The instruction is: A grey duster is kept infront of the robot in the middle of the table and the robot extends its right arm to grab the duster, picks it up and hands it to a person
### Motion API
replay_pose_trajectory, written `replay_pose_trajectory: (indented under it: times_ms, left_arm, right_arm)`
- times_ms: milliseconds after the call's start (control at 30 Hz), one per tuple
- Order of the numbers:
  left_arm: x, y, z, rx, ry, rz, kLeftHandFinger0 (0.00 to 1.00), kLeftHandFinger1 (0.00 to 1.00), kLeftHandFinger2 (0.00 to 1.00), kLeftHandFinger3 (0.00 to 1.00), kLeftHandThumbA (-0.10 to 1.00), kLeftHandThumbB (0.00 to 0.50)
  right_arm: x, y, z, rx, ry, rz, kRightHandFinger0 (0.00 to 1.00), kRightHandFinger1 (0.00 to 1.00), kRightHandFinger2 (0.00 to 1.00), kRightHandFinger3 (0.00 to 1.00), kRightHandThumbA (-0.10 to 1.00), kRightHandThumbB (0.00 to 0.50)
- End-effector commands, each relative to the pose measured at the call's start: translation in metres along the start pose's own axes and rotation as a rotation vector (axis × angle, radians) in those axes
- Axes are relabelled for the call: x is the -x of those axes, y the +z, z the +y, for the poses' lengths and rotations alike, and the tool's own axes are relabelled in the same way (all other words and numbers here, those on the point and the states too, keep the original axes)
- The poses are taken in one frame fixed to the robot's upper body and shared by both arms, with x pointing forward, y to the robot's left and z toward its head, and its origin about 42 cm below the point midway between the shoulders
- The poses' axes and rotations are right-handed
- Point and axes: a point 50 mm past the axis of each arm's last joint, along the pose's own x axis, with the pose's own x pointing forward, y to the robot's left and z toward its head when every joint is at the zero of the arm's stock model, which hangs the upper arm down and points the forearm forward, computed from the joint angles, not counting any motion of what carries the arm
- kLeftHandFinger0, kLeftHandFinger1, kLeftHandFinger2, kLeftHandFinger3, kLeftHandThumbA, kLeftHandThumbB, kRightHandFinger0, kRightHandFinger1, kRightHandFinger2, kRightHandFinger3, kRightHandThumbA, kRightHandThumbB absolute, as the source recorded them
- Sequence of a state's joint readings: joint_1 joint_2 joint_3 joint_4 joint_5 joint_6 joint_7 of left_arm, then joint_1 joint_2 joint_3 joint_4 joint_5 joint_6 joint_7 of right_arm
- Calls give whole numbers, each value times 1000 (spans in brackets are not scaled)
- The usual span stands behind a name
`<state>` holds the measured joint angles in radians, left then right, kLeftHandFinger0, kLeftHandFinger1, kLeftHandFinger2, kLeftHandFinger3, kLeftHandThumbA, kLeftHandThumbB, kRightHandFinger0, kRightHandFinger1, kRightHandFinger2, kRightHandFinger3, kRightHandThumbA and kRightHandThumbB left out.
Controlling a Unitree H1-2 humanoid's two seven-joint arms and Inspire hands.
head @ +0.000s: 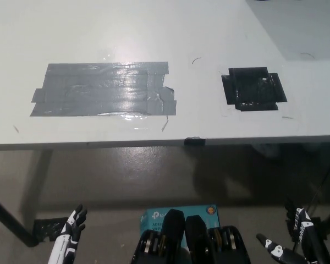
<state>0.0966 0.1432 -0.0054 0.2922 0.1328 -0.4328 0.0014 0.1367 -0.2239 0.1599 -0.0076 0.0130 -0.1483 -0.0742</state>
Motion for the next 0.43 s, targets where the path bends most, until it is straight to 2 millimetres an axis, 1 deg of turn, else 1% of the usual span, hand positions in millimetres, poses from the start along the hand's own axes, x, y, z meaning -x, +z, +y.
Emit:
replay_pose_trajectory:
  times_ms: [0, 400]
  left_arm:
    - [2, 7, 4, -27, 5, -55, 1000, 1000, 1000, 1000, 1000, 417]
    - [0, 8, 5, -35, 4, -61, 1000, 1000, 1000, 1000, 1000, 406]
  right_arm:
    - [-2, 13, -3, 110, 15, -163, 1000, 1000, 1000, 1000, 889, 380]
    - [-4, 13, -2, 140, 30, -169, 1000, 1000, 1000, 1000, 873, 365]
